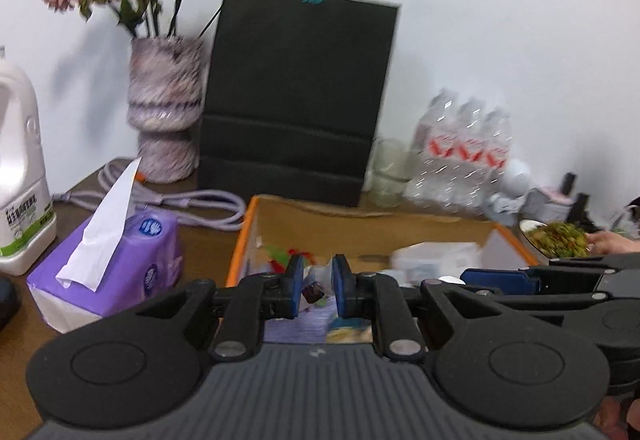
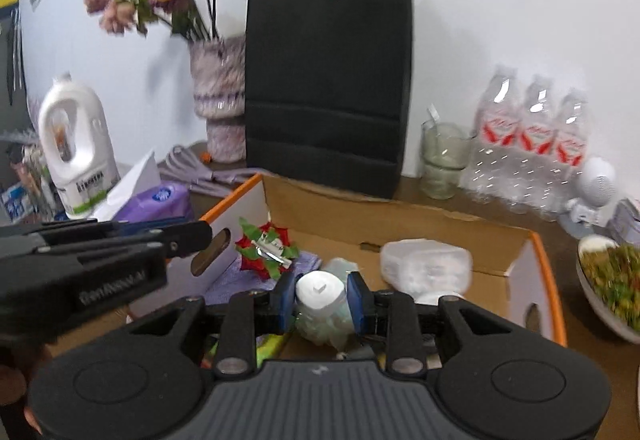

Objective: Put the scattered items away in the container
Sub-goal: 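Carry both small items into the box and open both tools, then withdraw both tools from the box toward the white bottle cap, then grasp the white bottle cap with left tool while right tool grasps the small clear packet, then carry cap and packet into the box and open both tools, then withdraw both tools from the box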

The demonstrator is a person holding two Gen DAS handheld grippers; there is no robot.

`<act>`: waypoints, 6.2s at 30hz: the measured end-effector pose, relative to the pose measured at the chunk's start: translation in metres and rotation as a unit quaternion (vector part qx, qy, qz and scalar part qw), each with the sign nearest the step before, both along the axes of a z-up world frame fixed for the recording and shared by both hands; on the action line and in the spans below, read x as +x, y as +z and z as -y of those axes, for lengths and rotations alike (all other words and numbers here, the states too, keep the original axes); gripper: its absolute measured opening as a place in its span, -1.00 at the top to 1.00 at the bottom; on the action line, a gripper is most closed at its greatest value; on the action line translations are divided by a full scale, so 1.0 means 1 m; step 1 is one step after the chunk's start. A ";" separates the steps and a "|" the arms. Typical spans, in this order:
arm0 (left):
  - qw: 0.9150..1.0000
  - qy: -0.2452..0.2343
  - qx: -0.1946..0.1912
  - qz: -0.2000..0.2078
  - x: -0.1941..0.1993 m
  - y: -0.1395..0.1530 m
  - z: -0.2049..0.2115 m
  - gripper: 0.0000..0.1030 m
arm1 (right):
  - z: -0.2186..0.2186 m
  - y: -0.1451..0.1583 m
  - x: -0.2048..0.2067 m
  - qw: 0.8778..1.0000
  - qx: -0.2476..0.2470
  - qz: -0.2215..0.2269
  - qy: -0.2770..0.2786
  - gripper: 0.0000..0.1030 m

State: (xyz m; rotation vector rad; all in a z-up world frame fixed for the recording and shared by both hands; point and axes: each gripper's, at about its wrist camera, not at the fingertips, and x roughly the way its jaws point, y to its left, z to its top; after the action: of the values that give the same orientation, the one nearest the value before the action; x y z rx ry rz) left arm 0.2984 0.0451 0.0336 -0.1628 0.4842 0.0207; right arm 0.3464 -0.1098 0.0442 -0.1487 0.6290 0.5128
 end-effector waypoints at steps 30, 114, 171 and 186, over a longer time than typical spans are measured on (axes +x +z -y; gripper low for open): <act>0.996 0.076 -0.027 -0.036 -0.006 0.017 -0.027 -1.00 | 0.018 0.022 0.022 0.998 0.014 -0.054 0.006 -1.00; 0.997 -0.038 0.056 -0.027 -0.077 -0.070 -0.077 0.20 | 0.058 -0.082 -0.117 0.998 0.022 0.015 -0.061 0.77; 0.998 -0.054 0.015 0.007 0.042 -0.020 0.030 -1.00 | 0.099 -0.030 0.032 0.993 0.045 0.030 -0.108 -1.00; 0.998 -0.044 -0.004 0.041 -0.001 0.000 0.017 -1.00 | 0.100 -0.017 -0.019 0.990 0.050 0.066 -0.111 -1.00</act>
State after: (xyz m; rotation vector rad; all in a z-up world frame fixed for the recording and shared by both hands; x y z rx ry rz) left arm 0.2977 0.0280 0.0340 -0.1498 0.4089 -0.0742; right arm 0.3270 -0.2094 0.0276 -0.0171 0.4827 0.3152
